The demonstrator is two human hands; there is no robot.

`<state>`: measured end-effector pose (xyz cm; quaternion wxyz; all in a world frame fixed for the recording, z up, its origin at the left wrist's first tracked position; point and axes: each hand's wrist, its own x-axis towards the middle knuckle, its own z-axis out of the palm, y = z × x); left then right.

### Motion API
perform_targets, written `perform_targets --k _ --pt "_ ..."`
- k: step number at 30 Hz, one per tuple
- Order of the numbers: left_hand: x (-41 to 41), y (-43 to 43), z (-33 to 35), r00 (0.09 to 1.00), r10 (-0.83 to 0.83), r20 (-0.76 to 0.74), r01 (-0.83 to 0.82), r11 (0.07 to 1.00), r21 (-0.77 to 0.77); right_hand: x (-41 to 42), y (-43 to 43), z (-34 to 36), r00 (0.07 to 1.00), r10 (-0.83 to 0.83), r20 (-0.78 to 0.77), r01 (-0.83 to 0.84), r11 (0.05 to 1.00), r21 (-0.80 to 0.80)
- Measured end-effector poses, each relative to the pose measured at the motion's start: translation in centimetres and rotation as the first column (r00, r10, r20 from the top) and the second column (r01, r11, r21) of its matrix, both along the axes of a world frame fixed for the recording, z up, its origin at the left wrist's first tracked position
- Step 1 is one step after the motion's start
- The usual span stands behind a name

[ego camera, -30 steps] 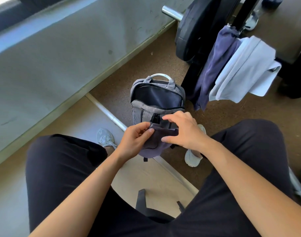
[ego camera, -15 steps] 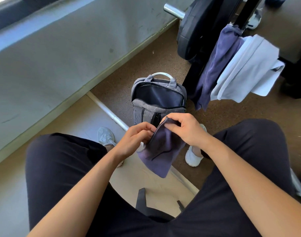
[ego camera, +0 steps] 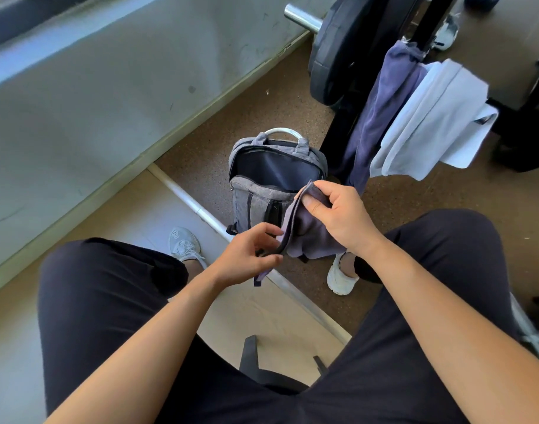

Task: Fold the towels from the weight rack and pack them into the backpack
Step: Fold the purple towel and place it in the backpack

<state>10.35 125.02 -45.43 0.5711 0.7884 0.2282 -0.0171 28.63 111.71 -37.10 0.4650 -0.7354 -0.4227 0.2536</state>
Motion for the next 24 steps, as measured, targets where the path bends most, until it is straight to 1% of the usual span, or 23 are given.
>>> perform_targets --k 2,4,7,8,11,16,21,23,24 --pt "-0.1 -0.3 -1.0 0.997 -0.021 -0.079 0.031 0.991 0.129 0.1 0.1 0.4 0.999 -0.026 -0.027 0.027 0.999 0.038" --pt "0.0 -0.8 -1.8 0.989 0.000 -0.149 0.029 0.981 0.190 0.1 0.1 0.6 0.997 -0.049 -0.067 0.053 0.996 0.068" --pt "0.4 -1.5 -2.3 0.972 -0.003 -0.236 0.072 0.956 0.284 0.0 0.1 0.7 0.987 -0.090 -0.135 0.103 0.990 0.097" --pt "0.5 -1.8 -2.5 0.967 -0.002 -0.255 0.077 0.956 0.284 0.0 0.2 0.7 0.983 -0.104 -0.151 0.121 0.987 0.108" --pt "1.3 -3.1 -2.6 0.966 0.011 -0.257 0.044 0.977 0.209 -0.3 0.1 0.9 0.974 -0.149 -0.168 0.172 0.976 0.134" --pt "3.3 -5.3 -2.6 0.984 0.076 -0.163 -0.025 0.955 0.296 -0.7 -0.1 1.3 0.969 -0.176 -0.175 0.204 0.966 0.157" --pt "3.0 -4.6 -3.8 0.975 0.034 -0.219 0.034 0.954 0.299 0.3 -0.6 1.4 0.956 -0.263 -0.130 0.283 0.944 0.170" --pt "2.7 -4.0 -3.9 0.972 0.077 -0.222 -0.011 0.959 0.282 1.1 -0.7 1.0 0.939 -0.332 -0.094 0.344 0.924 0.165" --pt "2.5 -3.6 -4.0 0.967 0.119 -0.225 -0.059 0.965 0.254 1.5 -0.7 0.6 0.925 -0.373 -0.076 0.380 0.911 0.159"
